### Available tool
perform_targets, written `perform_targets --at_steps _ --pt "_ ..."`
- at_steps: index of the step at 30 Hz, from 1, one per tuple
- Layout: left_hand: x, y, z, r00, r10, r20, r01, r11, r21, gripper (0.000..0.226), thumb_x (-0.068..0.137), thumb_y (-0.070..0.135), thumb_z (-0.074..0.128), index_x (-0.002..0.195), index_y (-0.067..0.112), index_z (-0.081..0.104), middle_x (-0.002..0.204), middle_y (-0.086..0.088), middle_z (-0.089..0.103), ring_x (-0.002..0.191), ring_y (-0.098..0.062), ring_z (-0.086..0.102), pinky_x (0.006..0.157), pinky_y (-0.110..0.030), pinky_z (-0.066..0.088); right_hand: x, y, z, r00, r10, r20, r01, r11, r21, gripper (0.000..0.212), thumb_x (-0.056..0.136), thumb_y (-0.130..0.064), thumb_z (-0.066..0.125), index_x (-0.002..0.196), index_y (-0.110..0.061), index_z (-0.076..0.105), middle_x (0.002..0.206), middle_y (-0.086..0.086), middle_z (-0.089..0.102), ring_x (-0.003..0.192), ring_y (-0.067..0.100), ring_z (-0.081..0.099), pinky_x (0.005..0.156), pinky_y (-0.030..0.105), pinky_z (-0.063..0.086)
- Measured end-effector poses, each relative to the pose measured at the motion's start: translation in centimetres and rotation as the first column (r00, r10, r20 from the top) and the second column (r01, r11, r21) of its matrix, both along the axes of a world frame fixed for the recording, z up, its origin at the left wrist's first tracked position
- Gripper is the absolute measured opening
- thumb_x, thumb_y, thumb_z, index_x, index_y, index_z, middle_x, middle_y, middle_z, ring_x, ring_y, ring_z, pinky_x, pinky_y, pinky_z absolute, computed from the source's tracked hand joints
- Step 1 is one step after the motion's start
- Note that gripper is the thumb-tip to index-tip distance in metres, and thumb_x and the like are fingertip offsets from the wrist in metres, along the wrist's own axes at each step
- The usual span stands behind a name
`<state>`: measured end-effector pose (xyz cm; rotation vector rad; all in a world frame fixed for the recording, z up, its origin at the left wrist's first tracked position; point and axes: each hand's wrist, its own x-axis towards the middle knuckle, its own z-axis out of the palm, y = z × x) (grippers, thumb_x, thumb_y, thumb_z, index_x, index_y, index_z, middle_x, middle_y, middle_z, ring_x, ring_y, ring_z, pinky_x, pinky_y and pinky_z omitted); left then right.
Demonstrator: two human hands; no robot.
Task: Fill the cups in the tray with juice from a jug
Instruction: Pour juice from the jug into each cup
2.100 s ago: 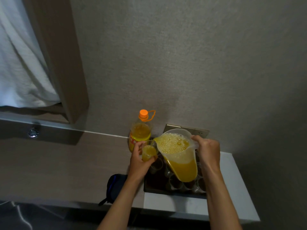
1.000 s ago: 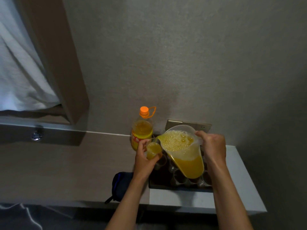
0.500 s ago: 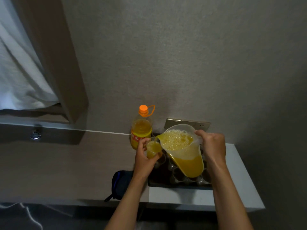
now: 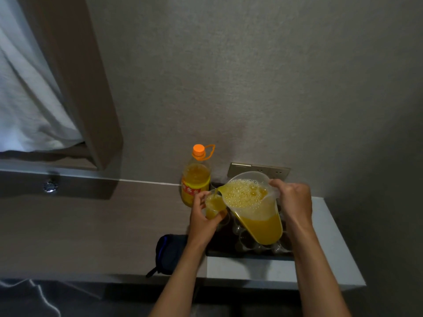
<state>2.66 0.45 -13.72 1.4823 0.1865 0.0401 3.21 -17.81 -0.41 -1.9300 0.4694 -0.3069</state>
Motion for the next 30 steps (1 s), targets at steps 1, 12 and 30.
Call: perform_targets --at_steps 1,12,30 --pt "-0.03 0.02 0.00 1.000 0.000 -0.001 0.000 1.000 -0.002 0.065 0.080 0.018 0.086 0.128 0.039 0.049 0.126 0.017 0.060 0.114 0.005 0.056 0.075 -0.014 0.051 -0.03 0.01 0.00 1.000 0.002 -0.002 -0.002 1.000 0.000 0.039 0.090 -0.033 0.073 0.064 -0.005 0.066 0.061 0.011 0.060 0.062 0.025 0.055 0.071 0.043 0.050" --pt "0.03 0.16 -0.32 1.000 0.012 0.001 -0.012 1.000 0.001 0.066 0.079 0.017 0.087 0.129 0.038 0.049 0.128 0.016 0.059 0.113 0.007 0.056 0.078 -0.013 0.049 -0.18 0.02 0.22 1.000 0.004 0.009 -0.004 1.000 -0.013 0.042 0.091 -0.031 0.072 0.058 -0.009 0.061 0.057 0.008 0.054 0.059 0.024 0.051 0.070 0.042 0.046" --pt "0.36 0.48 -0.45 0.999 0.015 0.035 -0.015 1.000 0.000 0.066 0.078 0.017 0.088 0.128 0.039 0.050 0.125 0.013 0.063 0.109 0.006 0.061 0.080 -0.017 0.054 -0.02 -0.13 0.11 1.000 -0.005 0.014 0.005 1.000 -0.020 0.039 0.091 -0.032 0.073 0.061 -0.009 0.063 0.055 0.007 0.053 0.057 0.023 0.049 0.067 0.039 0.044"
